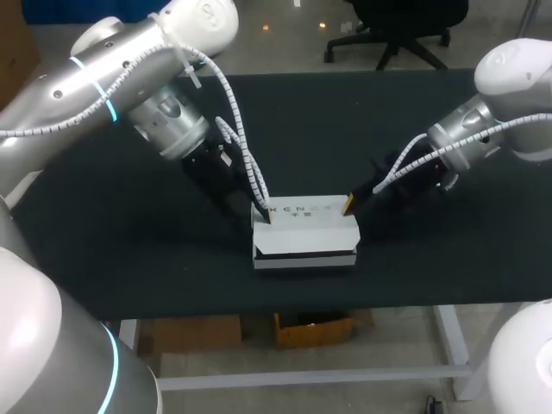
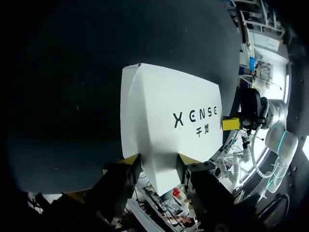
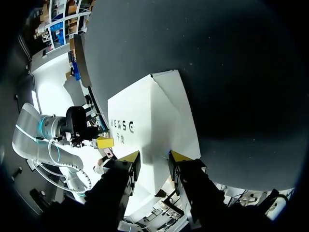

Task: Assemble the packaging by folding the flat box into shape, placing the metal phone stand inside, and closing the box properly

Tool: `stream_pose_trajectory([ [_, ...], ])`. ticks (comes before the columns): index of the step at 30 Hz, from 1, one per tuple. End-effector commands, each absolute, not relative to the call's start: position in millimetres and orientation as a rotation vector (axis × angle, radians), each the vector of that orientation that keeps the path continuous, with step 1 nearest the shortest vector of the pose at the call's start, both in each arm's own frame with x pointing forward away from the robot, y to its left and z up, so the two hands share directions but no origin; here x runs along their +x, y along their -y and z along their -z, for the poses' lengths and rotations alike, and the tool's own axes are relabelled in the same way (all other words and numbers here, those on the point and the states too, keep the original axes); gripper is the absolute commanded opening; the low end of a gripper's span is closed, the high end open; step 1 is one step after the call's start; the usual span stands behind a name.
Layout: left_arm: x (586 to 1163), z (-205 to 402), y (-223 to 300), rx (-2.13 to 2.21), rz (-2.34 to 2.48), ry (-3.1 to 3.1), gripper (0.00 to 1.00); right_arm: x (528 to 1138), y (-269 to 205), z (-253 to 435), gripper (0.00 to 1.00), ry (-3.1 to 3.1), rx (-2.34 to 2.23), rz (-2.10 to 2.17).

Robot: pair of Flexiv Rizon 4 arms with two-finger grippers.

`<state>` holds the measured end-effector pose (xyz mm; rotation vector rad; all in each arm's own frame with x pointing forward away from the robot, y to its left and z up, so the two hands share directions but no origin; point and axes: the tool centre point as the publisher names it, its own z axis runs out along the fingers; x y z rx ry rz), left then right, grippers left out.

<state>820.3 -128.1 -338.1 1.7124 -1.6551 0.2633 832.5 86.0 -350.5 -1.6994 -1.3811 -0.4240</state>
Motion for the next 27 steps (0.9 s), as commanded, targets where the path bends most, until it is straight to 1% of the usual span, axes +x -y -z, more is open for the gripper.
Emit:
stream_pose_trajectory([
  [1, 824.5, 338.7, 133.0, 1.702, -0.250, 1.653, 0.47, 832.9, -88.2, 349.1, 0.36, 1.379, -1.689, 0.422],
  [27, 826.6, 331.2, 133.2, 1.690, -0.226, 1.629, 0.47, 837.9, -87.3, 343.3, 0.36, 1.371, -1.670, 0.405],
])
